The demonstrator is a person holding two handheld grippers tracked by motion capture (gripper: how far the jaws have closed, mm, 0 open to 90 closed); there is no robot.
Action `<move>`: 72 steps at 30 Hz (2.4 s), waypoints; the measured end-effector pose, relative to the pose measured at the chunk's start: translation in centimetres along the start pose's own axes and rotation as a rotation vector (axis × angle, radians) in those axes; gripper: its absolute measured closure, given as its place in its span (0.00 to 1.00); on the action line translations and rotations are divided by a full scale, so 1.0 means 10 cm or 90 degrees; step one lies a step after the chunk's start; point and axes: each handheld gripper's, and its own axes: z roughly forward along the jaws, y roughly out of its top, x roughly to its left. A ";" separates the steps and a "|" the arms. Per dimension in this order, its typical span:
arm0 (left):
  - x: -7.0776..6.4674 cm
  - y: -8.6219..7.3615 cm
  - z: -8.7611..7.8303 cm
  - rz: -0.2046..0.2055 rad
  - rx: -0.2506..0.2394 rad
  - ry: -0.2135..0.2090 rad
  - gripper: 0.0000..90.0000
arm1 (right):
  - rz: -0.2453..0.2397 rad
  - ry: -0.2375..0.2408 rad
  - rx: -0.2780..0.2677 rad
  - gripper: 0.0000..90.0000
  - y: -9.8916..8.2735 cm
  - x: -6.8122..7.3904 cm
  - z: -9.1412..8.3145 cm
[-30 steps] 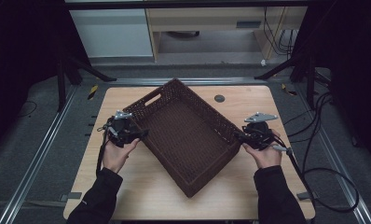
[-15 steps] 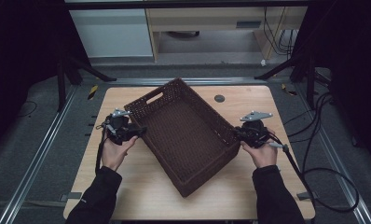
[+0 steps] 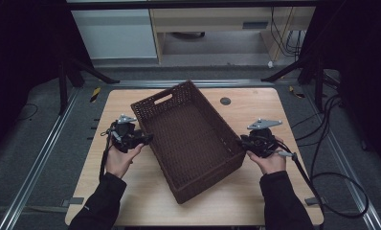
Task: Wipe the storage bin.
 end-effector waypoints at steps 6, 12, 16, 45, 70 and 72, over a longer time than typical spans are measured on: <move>0.07 0.05 0.08 0.010 -0.001 0.011 0.54 | -0.017 0.008 -0.028 0.80 0.08 0.01 0.10; 0.06 0.06 0.09 0.017 -0.003 0.018 0.54 | -0.012 0.025 -0.031 0.90 0.08 0.03 0.15; 0.03 0.06 0.03 0.022 -0.004 0.023 0.53 | -0.020 0.017 -0.027 0.91 0.07 0.07 0.13; -0.05 0.01 0.15 0.072 0.007 0.039 0.52 | -0.006 0.049 -0.047 0.88 0.11 0.14 0.21; -0.03 -0.05 0.22 0.056 0.032 0.032 0.59 | 0.009 0.057 -0.059 0.80 0.09 0.22 0.24; -0.04 -0.06 0.21 0.052 0.031 0.031 0.58 | 0.009 0.065 -0.056 0.82 0.09 0.23 0.24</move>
